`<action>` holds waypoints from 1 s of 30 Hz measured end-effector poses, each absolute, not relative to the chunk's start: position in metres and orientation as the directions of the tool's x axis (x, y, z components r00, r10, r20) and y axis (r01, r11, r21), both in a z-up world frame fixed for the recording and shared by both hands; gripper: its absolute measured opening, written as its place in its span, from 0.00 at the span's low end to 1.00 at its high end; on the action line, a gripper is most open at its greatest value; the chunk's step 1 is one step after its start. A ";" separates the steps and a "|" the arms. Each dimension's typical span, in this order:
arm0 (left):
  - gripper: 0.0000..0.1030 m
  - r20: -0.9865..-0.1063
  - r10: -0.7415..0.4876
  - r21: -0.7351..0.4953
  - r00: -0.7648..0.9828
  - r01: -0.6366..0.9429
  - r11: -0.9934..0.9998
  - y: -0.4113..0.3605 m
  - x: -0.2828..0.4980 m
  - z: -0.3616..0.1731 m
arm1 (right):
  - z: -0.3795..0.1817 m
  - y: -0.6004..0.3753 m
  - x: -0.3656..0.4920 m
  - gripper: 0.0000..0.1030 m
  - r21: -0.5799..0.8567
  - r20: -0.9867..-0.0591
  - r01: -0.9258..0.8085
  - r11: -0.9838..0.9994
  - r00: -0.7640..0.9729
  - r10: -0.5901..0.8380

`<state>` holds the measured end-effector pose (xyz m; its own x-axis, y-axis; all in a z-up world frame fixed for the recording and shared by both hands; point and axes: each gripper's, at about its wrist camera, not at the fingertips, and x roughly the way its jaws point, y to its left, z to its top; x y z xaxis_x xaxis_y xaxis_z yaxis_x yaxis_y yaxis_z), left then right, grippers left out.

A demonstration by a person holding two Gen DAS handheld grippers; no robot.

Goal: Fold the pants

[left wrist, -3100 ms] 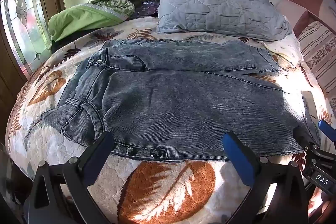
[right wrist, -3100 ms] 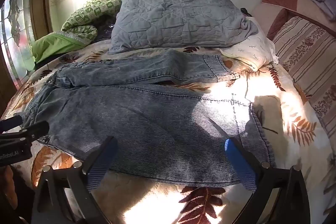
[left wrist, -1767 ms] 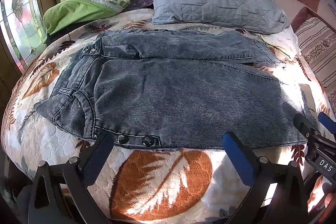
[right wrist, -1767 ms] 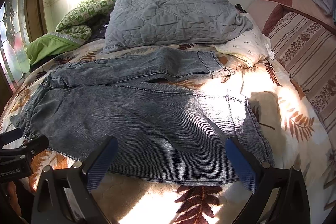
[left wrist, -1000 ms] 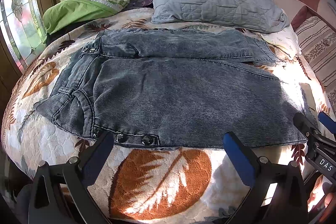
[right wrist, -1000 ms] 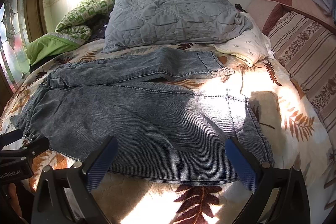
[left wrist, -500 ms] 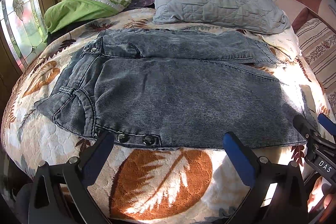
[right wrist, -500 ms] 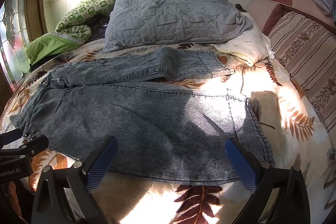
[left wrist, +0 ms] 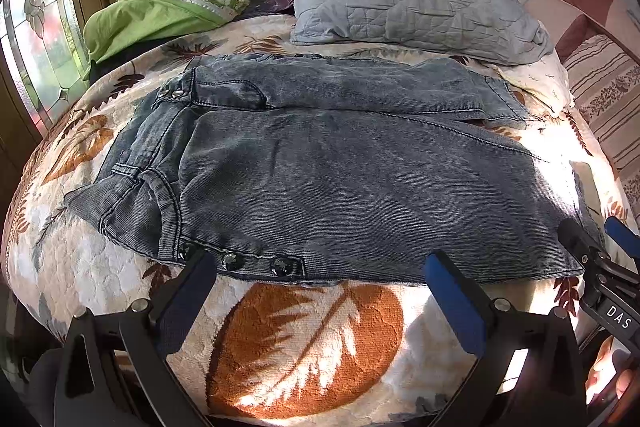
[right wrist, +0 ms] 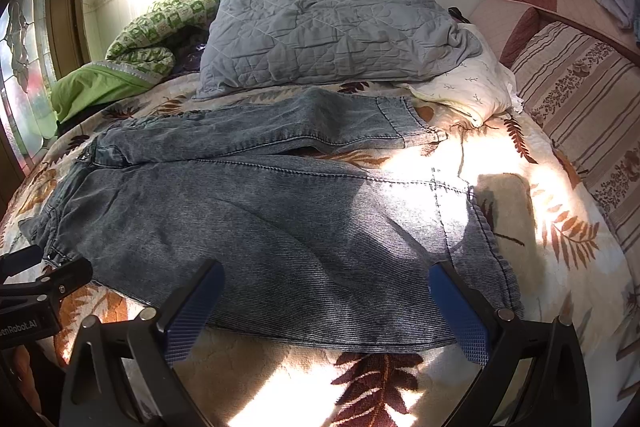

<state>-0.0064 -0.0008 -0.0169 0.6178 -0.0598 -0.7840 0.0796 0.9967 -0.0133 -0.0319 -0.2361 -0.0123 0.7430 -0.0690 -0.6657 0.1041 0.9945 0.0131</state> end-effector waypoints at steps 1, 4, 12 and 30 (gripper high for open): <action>1.00 -0.784 -0.060 -0.013 0.618 0.080 0.997 -0.001 -0.006 -0.017 | -0.012 -0.236 -0.032 1.00 0.013 -0.666 0.104 0.995 0.743 -0.069; 1.00 -0.784 -0.061 -0.016 0.618 0.078 0.997 -0.001 -0.007 -0.018 | -0.013 -0.236 -0.032 1.00 0.013 -0.666 0.104 0.995 0.742 -0.069; 1.00 -0.798 -0.113 -0.168 0.592 -0.039 0.985 0.047 0.002 -0.013 | -0.015 -0.252 -0.032 1.00 0.107 -0.683 0.113 0.988 0.730 -0.009; 1.00 -0.833 -0.137 -0.396 0.536 -0.404 0.825 0.174 0.034 -0.053 | -0.083 -0.423 -0.081 0.99 0.803 -0.564 0.386 0.454 0.739 0.368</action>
<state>0.0344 0.1742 -0.0528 0.5364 -0.1373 -0.8327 -0.4036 0.8248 -0.3960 -0.0807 -0.4232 -0.0830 0.7393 0.3680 -0.5639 0.3863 0.4540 0.8029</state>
